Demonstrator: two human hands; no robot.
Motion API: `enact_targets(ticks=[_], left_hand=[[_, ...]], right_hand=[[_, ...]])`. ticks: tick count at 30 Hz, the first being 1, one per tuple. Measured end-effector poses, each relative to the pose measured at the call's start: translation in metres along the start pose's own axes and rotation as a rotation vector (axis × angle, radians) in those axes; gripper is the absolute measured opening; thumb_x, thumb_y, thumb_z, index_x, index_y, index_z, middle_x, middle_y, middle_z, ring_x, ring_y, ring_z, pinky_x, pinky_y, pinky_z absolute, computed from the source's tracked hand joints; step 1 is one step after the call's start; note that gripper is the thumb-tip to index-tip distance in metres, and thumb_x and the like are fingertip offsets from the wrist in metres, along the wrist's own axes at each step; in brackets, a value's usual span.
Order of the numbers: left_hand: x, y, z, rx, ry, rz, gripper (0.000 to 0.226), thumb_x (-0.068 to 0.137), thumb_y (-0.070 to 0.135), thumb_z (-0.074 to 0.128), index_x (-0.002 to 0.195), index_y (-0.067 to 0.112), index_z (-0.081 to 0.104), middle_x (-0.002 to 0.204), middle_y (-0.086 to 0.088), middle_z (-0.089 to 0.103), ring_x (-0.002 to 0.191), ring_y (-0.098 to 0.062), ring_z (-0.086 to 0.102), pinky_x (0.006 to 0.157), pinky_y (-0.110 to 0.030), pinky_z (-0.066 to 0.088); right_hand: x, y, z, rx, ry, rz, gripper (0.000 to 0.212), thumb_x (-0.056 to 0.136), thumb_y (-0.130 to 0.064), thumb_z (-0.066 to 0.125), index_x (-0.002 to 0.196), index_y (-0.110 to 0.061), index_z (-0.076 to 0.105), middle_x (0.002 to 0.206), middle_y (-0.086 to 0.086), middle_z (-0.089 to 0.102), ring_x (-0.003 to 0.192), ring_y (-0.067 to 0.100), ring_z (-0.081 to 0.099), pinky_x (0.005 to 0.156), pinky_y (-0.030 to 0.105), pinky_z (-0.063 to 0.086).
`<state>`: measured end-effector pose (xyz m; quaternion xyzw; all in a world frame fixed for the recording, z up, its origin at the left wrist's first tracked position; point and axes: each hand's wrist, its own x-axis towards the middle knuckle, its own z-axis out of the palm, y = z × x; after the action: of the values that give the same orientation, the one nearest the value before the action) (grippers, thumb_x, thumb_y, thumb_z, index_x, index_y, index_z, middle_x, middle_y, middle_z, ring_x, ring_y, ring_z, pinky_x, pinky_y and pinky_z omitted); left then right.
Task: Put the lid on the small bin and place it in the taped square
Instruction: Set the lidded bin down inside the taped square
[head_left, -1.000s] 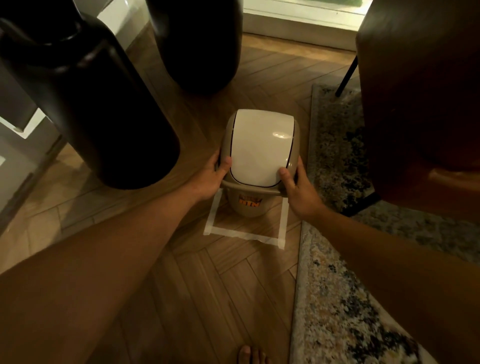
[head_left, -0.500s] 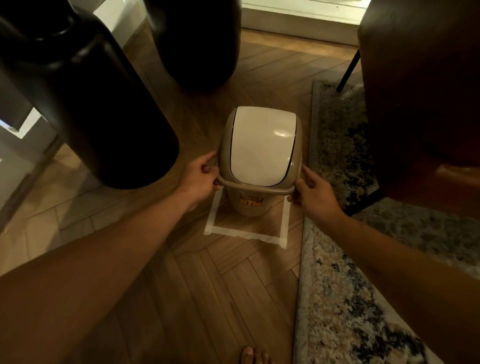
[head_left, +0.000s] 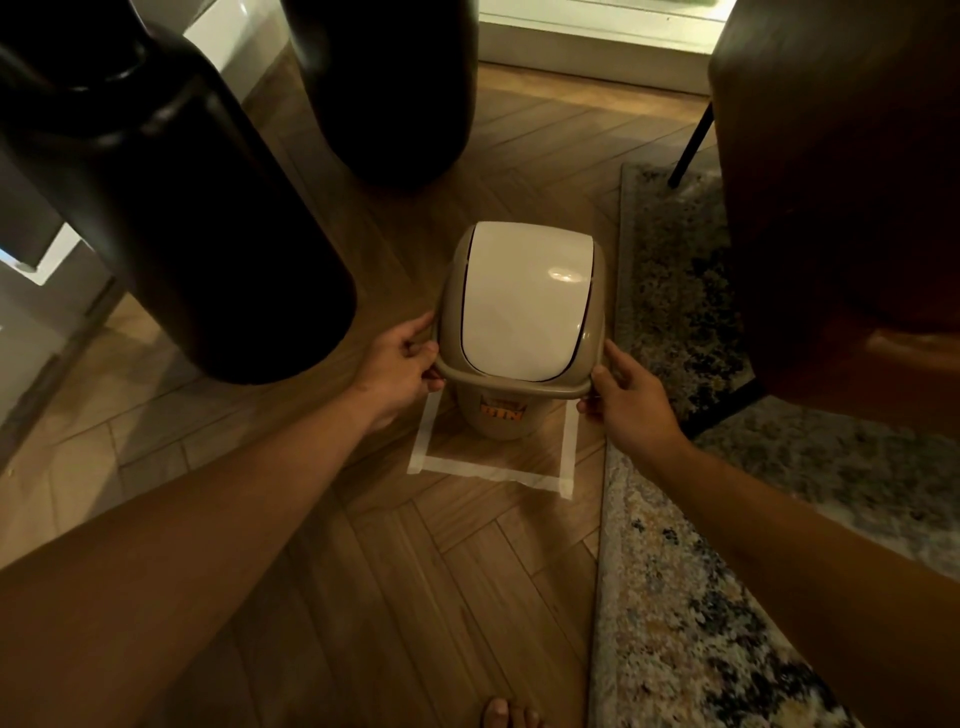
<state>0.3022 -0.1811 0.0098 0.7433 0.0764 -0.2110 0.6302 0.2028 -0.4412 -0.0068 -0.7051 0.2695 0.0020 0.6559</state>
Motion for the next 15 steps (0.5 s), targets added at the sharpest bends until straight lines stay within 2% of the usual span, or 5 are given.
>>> enact_targets(ticks=[7,9,10,12,15], left_hand=[[0.002,0.003,0.002,-0.026,-0.001,0.0,0.057,0.105,0.003,0.049,0.155,0.029,0.042,0.095,-0.005,0.064,0.074,-0.014,0.061,0.059,-0.02,0.06],[0.002,0.004,0.002,0.046,0.0,0.024,0.055,0.106,0.007,0.049,0.156,0.029,0.041,0.102,-0.005,0.065,0.081,-0.014,0.064,0.061,-0.022,0.06],[0.002,0.004,0.002,0.112,0.009,0.052,0.053,0.107,0.013,0.047,0.157,0.029,0.039,0.114,-0.006,0.066,0.089,-0.014,0.065,0.067,-0.024,0.061],[0.0,0.0,0.001,0.281,0.046,0.171,0.055,0.108,0.03,0.046,0.16,0.032,0.029,0.148,-0.009,0.051,0.12,-0.017,0.059,0.093,-0.035,0.057],[-0.007,-0.003,-0.005,0.576,-0.011,0.429,0.094,0.093,0.052,0.066,0.161,0.044,0.002,0.17,0.002,0.012,0.149,-0.017,0.025,0.115,-0.042,0.031]], right_hand=[[0.003,-0.004,-0.001,-0.037,0.014,-0.032,0.049,0.11,-0.018,0.048,0.158,-0.028,0.041,0.094,-0.003,0.076,0.068,0.01,0.066,0.073,0.036,0.057],[0.001,-0.008,0.0,-0.111,0.028,-0.06,0.048,0.111,-0.021,0.046,0.158,-0.026,0.04,0.121,0.004,0.073,0.09,0.014,0.071,0.078,0.03,0.058],[0.0,-0.007,-0.001,-0.197,0.047,-0.103,0.049,0.111,-0.024,0.045,0.16,-0.025,0.038,0.139,0.007,0.064,0.111,0.018,0.068,0.091,0.033,0.057],[-0.006,-0.006,-0.002,-0.402,0.092,-0.258,0.061,0.109,-0.036,0.047,0.164,-0.026,0.023,0.165,0.007,0.031,0.147,0.021,0.039,0.119,0.04,0.036],[-0.015,-0.011,-0.002,-0.657,0.014,-0.558,0.096,0.096,-0.051,0.066,0.165,-0.036,0.0,0.173,-0.01,-0.008,0.156,0.013,0.003,0.119,0.037,0.015]])
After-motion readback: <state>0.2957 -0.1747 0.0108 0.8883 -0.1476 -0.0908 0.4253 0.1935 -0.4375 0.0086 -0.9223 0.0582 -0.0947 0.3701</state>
